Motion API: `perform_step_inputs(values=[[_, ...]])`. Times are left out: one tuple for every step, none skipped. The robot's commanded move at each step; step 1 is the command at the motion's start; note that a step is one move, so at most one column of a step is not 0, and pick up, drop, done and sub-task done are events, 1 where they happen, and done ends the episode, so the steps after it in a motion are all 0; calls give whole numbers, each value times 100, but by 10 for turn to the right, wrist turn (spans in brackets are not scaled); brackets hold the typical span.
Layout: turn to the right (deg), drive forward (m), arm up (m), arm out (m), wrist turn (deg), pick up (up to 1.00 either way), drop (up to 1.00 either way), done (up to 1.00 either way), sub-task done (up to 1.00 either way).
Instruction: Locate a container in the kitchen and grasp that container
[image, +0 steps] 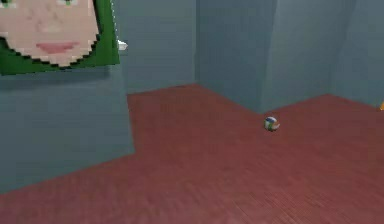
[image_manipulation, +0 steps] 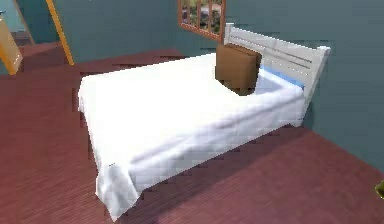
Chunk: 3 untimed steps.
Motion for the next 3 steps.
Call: perform_step_inputs(values=[[60, 0, 0, 0, 0, 0, 0, 0, 0], [0, 20, 0, 0, 0, 0, 0, 0, 0], [60, 0, 0, 0, 0, 0, 0, 0, 0]])
